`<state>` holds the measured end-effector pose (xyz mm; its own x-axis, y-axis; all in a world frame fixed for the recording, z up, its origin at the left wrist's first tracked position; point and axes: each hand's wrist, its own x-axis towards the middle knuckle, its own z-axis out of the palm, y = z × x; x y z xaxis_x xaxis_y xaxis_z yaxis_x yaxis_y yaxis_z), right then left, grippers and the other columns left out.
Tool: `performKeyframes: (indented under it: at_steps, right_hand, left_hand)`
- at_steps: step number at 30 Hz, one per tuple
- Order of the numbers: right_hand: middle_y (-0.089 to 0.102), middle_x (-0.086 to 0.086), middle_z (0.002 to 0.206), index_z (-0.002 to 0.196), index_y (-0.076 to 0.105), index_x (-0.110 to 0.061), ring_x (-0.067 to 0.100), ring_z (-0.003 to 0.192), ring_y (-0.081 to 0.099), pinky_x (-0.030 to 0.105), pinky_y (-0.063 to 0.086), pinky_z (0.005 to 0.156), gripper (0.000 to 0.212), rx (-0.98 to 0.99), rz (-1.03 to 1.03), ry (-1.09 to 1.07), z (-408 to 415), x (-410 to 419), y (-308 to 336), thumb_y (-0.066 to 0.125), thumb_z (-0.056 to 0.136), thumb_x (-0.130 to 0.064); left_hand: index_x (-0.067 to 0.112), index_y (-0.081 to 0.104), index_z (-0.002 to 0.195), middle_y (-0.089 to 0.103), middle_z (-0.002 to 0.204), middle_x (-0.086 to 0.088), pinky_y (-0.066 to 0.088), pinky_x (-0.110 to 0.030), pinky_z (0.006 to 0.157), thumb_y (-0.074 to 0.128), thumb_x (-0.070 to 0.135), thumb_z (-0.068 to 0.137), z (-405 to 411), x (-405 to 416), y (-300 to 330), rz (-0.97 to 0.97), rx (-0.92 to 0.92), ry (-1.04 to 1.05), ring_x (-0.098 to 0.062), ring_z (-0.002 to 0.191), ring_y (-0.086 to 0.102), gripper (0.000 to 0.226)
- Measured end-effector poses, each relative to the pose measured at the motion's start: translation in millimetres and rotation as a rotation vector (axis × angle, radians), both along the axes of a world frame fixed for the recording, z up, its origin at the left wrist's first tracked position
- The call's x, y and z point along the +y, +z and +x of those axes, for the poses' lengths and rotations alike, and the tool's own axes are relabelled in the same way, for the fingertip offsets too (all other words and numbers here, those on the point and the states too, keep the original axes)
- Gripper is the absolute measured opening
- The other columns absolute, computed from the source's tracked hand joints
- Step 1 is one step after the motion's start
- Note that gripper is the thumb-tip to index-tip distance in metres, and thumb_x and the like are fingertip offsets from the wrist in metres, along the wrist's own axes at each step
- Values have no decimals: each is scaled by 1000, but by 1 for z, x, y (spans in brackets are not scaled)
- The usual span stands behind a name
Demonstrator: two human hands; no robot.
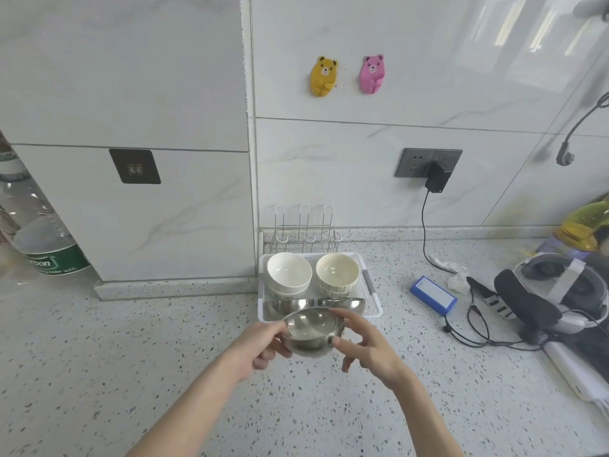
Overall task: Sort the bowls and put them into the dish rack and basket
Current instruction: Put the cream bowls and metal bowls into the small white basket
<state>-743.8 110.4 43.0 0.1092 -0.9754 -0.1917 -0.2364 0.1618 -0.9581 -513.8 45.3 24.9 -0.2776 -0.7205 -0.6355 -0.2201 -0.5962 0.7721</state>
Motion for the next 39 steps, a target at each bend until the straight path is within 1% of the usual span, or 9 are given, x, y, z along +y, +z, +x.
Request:
performKeyframes:
  at_steps: [6, 10, 14, 16, 19, 22, 25, 34, 39]
  right_hand:
    - [68, 3, 107, 110, 64, -32, 17, 69, 67, 34, 56, 54, 41, 37, -70, -52, 7, -26, 5, 79, 74, -43]
    - [74, 1, 101, 110, 65, -29, 22, 62, 65, 36, 54, 49, 41, 33, -68, -129, 10, -39, 7, 79, 74, -44]
    - [77, -3, 86, 100, 63, -29, 20, 45, 54, 37, 50, 51, 31, 105, -83, -147, 10, -55, 10, 74, 79, -48]
    - [77, 1, 79, 99, 63, -30, 16, 42, 52, 34, 49, 51, 34, 115, -85, -166, 9, -64, 12, 70, 77, -55]
    - [76, 6, 76, 101, 67, -26, 20, 50, 64, 33, 54, 56, 48, 132, -71, -191, 8, -82, 18, 65, 73, -64]
    - [76, 3, 86, 98, 72, -22, 21, 74, 71, 26, 55, 61, 46, 142, -25, -206, 6, -106, 22, 65, 77, -63]
    - [75, 13, 87, 90, 73, -11, 13, 62, 64, 19, 44, 44, 49, 126, 43, -154, 8, -128, 21, 62, 83, -59]
    - [75, 17, 89, 93, 69, 0, 17, 66, 72, 14, 40, 39, 57, 233, 207, -64, 16, -164, 2, 55, 91, -56]
    - [76, 11, 86, 93, 71, -5, 26, 74, 71, 17, 44, 44, 54, 238, 261, -17, 19, -176, -6, 57, 89, -56]
  left_hand:
    - [7, 68, 85, 75, 71, -7, 21, -17, 34, 57, 33, 92, 6, -20, 14, 3, -54, 2, -7, 40, 34, 29]
    - [20, 65, 98, 74, 93, 2, 32, -15, 43, 46, 49, 99, 3, -28, 13, -350, -348, -19, -2, 48, 47, 34]
    - [27, 62, 119, 62, 113, 16, 49, -15, 71, 51, 43, 99, 4, -38, 15, -601, -195, 100, -4, 91, 61, 28]
    - [33, 63, 113, 63, 99, 17, 47, -27, 86, 51, 46, 98, 3, -44, 19, -615, -144, 83, -5, 94, 60, 23]
    - [41, 59, 106, 58, 71, 17, 45, -21, 77, 51, 51, 96, 3, -55, 24, -624, -100, 39, -1, 68, 59, 16]
    - [38, 62, 106, 69, 89, 12, 47, -10, 55, 58, 48, 94, 3, -71, 30, -636, -81, 12, 6, 56, 60, 17]
    - [41, 59, 100, 70, 99, 13, 51, -18, 61, 65, 51, 88, 1, -86, 31, -618, -127, -10, 2, 73, 67, 16]
    - [28, 60, 113, 67, 106, 8, 52, -26, 67, 63, 64, 82, 4, -111, 2, -548, -340, -38, -9, 82, 64, 47]
    - [31, 61, 104, 66, 100, 16, 47, -21, 68, 64, 61, 82, 5, -116, -8, -528, -404, -80, 0, 88, 61, 38]
